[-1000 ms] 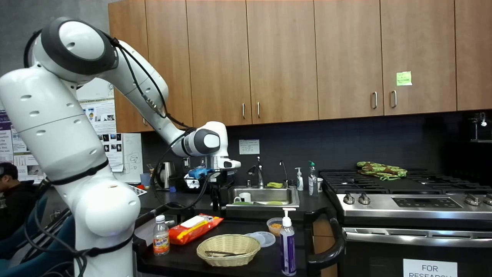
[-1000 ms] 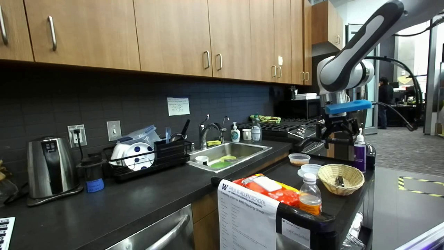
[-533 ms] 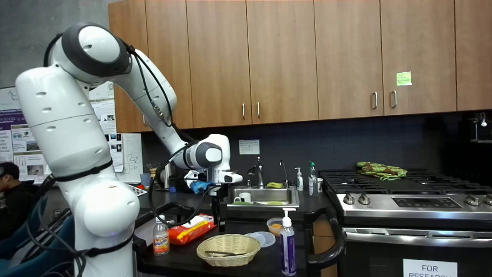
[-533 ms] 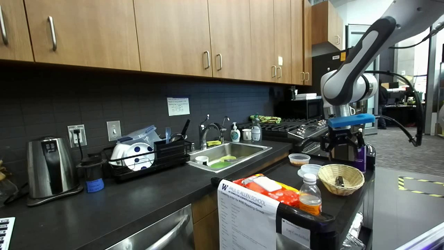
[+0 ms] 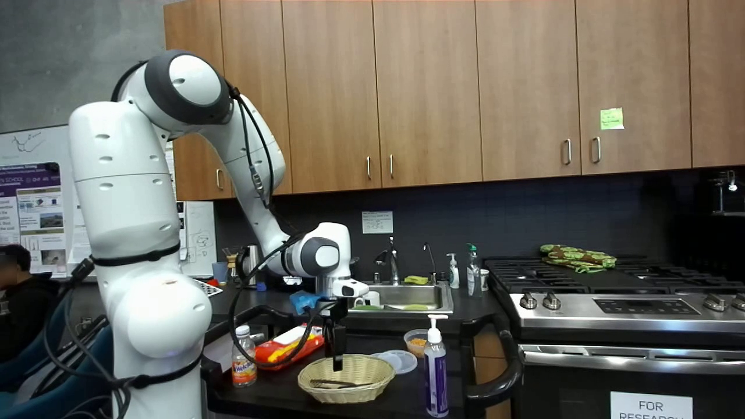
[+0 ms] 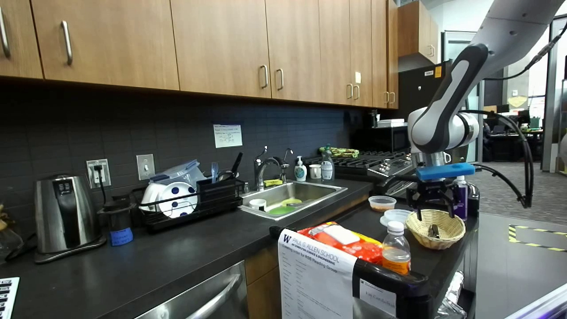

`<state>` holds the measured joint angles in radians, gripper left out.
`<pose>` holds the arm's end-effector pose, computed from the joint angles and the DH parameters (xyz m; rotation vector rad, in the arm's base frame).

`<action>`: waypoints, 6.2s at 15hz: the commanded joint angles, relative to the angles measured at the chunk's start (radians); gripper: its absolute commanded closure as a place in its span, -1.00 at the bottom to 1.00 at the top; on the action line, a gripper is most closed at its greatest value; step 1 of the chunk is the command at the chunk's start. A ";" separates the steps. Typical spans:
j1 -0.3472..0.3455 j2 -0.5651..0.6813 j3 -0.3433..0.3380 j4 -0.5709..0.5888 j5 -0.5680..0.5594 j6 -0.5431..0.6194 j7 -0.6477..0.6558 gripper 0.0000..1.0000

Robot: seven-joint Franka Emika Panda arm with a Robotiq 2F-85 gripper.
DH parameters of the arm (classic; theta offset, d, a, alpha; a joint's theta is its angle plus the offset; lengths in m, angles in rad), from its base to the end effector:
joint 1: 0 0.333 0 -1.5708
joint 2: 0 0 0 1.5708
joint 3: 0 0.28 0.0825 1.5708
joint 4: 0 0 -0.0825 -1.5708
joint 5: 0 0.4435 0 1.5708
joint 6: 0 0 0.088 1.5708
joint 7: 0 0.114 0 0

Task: Take the utensils out of the weaved basket

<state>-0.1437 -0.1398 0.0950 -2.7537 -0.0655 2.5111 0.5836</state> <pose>0.4124 -0.0225 0.1575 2.9365 -0.8747 -0.1336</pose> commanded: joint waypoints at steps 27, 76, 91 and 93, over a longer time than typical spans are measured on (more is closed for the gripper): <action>0.129 0.231 -0.174 0.089 -0.106 0.078 0.092 0.34; 0.321 0.558 -0.100 0.739 -0.055 -0.052 0.477 0.93; 0.325 0.620 -0.129 0.810 0.046 -0.083 0.555 -0.25; 0.333 0.593 -0.129 0.782 0.033 -0.077 0.549 -0.52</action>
<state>0.1622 0.4955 -0.0192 -1.9403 -0.0295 2.4448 1.1251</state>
